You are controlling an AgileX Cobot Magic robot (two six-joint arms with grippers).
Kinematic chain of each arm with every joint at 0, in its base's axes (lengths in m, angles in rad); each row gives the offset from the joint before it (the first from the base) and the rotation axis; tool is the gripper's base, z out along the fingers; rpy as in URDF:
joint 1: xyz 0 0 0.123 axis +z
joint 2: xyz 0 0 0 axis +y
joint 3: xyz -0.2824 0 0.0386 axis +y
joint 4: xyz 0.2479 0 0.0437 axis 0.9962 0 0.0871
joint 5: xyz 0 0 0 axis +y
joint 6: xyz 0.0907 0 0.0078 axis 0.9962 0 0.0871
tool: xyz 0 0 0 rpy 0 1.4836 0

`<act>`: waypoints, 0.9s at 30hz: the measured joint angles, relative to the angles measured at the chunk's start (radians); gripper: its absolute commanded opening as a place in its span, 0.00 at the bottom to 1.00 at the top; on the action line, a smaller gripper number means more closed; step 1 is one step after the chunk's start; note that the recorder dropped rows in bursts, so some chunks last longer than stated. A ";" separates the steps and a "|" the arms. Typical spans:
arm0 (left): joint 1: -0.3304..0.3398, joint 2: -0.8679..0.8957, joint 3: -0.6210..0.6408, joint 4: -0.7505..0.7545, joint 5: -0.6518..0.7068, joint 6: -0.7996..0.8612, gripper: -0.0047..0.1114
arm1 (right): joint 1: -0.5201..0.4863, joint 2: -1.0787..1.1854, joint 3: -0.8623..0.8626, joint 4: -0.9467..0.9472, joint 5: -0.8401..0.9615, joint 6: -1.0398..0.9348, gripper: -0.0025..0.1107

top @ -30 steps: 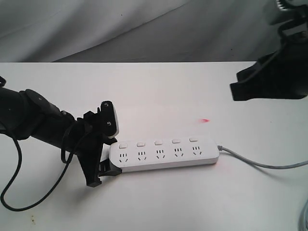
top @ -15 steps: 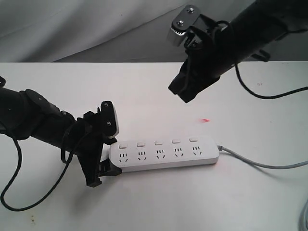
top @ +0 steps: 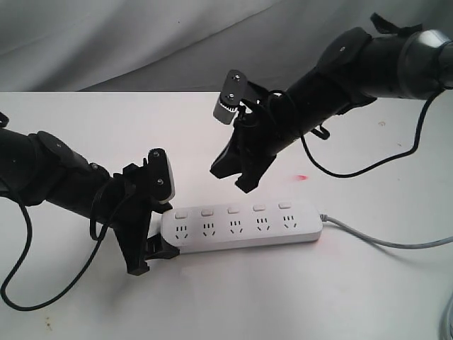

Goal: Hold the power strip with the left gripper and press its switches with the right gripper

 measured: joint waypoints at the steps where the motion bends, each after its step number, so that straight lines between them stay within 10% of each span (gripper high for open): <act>1: 0.000 0.000 0.000 0.000 0.000 0.000 0.52 | 0.003 0.002 0.000 0.012 0.000 -0.012 0.02; 15: 0.000 0.000 0.000 0.000 0.000 0.000 0.52 | 0.008 0.002 0.000 0.079 0.002 -0.053 0.44; 27: 0.000 0.000 0.000 0.000 0.000 0.000 0.52 | 0.044 0.046 0.000 0.158 -0.037 -0.053 0.48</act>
